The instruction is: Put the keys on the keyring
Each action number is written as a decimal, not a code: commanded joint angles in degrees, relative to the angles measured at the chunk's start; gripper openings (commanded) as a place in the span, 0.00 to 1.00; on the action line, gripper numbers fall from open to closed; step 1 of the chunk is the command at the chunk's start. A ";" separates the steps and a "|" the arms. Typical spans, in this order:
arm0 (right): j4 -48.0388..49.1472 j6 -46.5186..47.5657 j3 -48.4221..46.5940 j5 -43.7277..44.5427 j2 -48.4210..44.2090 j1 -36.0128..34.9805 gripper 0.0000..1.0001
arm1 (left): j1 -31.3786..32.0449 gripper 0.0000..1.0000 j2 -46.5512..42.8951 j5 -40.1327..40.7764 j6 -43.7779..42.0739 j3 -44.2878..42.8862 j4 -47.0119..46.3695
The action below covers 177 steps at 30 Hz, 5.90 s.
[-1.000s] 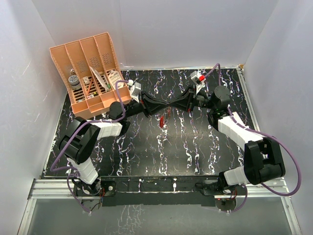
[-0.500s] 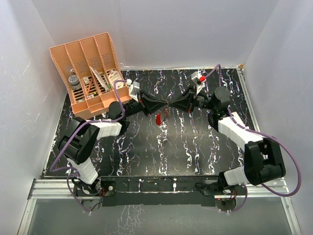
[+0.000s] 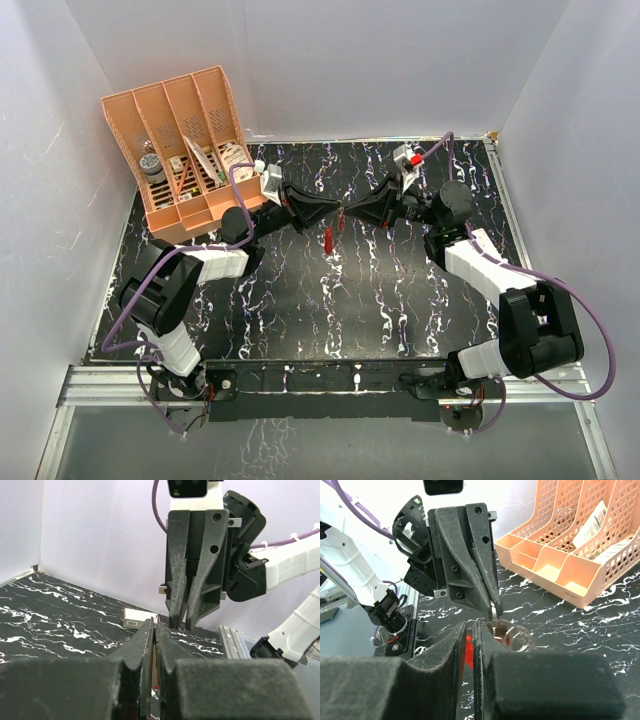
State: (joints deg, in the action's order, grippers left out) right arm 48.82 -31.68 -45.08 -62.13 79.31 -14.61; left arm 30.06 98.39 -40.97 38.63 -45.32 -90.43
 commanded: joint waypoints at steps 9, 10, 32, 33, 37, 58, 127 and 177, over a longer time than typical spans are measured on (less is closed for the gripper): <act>6.35 -0.25 1.42 7.66 1.03 -2.27 0.14 | -0.47 0.00 -3.84 3.29 -2.17 -0.35 -10.33; 6.33 0.04 1.41 7.88 0.95 -2.25 0.15 | -0.51 0.00 -4.02 3.06 -2.16 -0.16 -10.45; 15.95 -6.99 -0.64 -0.40 3.99 -0.55 0.28 | -0.53 0.00 -5.07 -1.40 0.30 0.95 -11.78; 15.92 -7.03 -0.77 -0.44 4.12 -0.51 0.28 | -0.49 0.00 -4.95 -1.42 0.37 0.88 -11.79; 16.74 -7.85 -1.31 -0.73 4.68 -0.53 0.28 | -0.47 0.00 -4.49 -1.42 0.56 0.26 -11.79; 20.20 -10.89 -3.87 -0.57 8.44 -1.38 0.12 | -0.24 0.00 -3.55 -1.25 0.88 -1.19 -11.78; -22.95 20.12 -7.32 1.46 2.33 -2.08 0.00 | 0.07 0.16 -10.57 -8.49 -25.28 -13.17 57.63; -25.60 21.97 -8.91 0.94 3.13 -2.62 0.00 | 0.01 0.00 -6.28 -12.63 -28.81 -16.90 63.94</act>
State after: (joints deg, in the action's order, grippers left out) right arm 19.25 -10.33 -50.43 -61.08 83.83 -16.82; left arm 29.82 92.29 -53.49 8.60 -62.48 -23.49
